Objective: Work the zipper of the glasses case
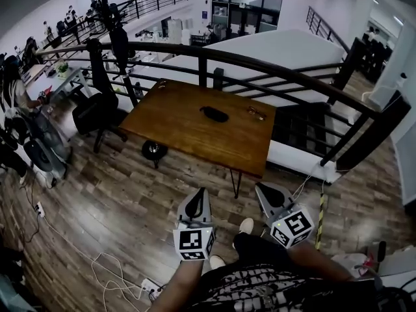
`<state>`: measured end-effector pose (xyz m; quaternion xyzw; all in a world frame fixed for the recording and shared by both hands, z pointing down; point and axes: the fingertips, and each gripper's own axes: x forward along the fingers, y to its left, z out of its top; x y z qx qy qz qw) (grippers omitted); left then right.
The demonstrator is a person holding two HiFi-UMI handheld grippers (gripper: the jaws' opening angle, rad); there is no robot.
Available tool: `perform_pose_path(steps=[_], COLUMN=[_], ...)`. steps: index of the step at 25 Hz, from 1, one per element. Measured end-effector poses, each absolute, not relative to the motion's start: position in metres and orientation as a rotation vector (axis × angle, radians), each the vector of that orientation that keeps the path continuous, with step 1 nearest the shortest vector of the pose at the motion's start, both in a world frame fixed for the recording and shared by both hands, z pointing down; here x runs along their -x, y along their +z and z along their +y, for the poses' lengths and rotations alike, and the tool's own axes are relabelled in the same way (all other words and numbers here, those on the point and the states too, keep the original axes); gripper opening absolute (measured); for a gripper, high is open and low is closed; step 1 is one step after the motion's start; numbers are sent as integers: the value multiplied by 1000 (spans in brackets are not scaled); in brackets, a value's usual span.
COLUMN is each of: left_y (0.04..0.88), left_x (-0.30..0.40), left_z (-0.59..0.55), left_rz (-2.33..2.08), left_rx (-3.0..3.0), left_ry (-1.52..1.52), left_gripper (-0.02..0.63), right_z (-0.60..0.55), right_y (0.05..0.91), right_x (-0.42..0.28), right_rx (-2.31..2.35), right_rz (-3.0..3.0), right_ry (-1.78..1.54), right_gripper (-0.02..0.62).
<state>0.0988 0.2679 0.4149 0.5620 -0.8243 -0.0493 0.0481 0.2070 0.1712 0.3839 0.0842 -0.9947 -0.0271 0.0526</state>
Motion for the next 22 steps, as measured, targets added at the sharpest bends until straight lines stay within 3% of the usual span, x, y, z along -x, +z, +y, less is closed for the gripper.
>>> perform_pose_path(steps=[10,22], left_y=[428,432], left_x=[-75,-12], left_z=[242,111], left_rz=[-2529,-2496], left_rx=[-1669,-1663], left_ry=[-51,42], left_gripper=[3,3], right_z=[147,20], right_y=[401,402], right_x=[-164,-87], right_rx=[-124,-34], right_rz=[-3051,-3053], right_ry=[3,41], right_gripper=[-2,-2])
